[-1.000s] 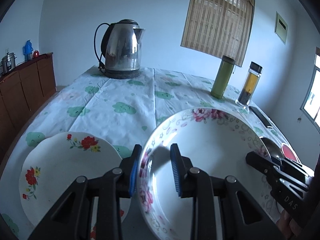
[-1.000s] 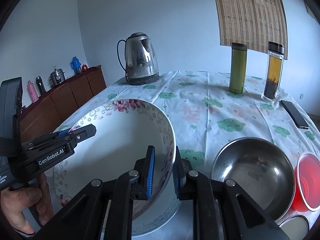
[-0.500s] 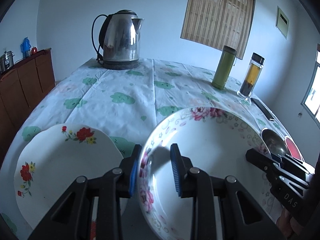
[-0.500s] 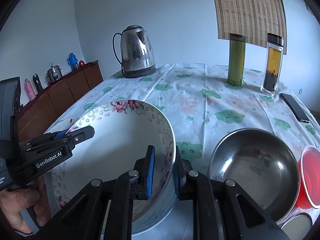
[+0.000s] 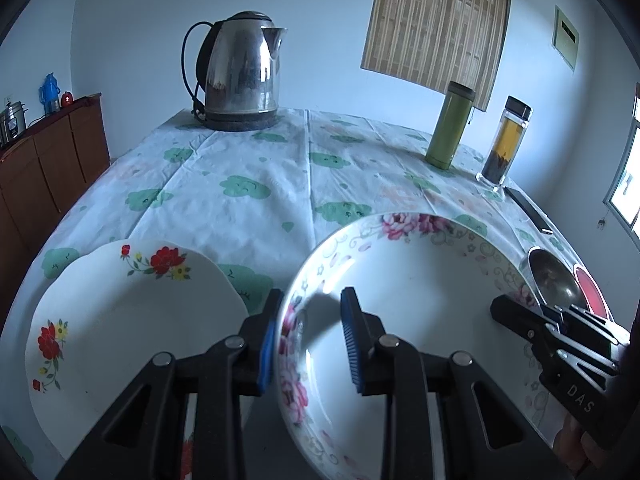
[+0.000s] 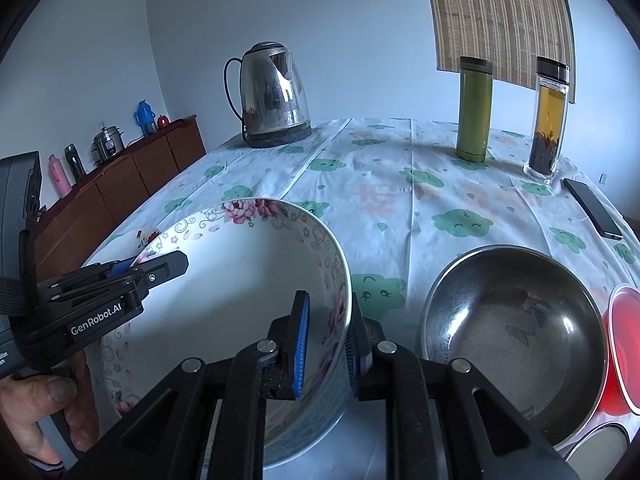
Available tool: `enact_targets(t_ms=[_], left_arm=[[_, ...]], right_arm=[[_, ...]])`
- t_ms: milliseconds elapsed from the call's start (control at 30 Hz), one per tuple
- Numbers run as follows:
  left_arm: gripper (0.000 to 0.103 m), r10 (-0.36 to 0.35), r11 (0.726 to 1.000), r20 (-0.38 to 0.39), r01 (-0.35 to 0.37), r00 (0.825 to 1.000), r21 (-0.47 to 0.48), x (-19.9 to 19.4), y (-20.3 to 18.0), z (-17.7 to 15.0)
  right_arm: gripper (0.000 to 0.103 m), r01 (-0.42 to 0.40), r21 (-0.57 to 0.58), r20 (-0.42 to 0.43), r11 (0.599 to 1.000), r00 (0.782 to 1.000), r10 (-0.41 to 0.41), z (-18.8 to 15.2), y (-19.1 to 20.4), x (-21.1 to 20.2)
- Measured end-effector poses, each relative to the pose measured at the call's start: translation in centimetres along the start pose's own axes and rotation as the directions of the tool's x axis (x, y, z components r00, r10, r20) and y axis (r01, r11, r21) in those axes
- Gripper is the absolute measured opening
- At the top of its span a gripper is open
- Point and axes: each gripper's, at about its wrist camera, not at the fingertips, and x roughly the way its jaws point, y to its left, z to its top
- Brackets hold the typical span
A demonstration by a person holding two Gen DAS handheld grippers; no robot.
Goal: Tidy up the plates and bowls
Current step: 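Lower the pink-floral bowl onto the blue-patterned plate with the right gripper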
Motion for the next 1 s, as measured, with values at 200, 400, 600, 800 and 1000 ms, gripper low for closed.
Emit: enact_targets(t_ms=[200, 400, 600, 800, 1000], left_arm=[[0.026, -0.002, 1.000, -0.009, 0.002, 1.000, 0.001, 0.16, 0.03, -0.01], [0.026, 0.007, 1.000, -0.028, -0.007, 1.000, 0.014, 0.55, -0.17, -0.21], [0.026, 0.015, 0.999, -0.037, -0.014, 0.999, 0.030, 0.63, -0.35, -0.41], [0.026, 0.020, 0.999, -0.042, -0.018, 0.999, 0.037, 0.73, -0.41, -0.52], [0.026, 0.026, 0.999, -0.040, -0.024, 0.999, 0.046, 0.82, -0.55, -0.59]], right_arm=[[0.018, 0.008, -0.011, -0.005, 1.000, 1.000, -0.008, -0.07, 0.04, 0.14], [0.018, 0.019, -0.025, -0.009, 1.000, 1.000, -0.019, -0.22, 0.16, 0.15], [0.018, 0.044, -0.055, -0.010, 0.998, 0.999, -0.044, -0.45, 0.37, 0.17], [0.019, 0.049, -0.068, -0.010, 0.996, 0.999, -0.049, -0.58, 0.37, 0.33], [0.019, 0.068, -0.095, -0.007, 0.993, 0.998, -0.069, -0.70, 0.66, 0.54]])
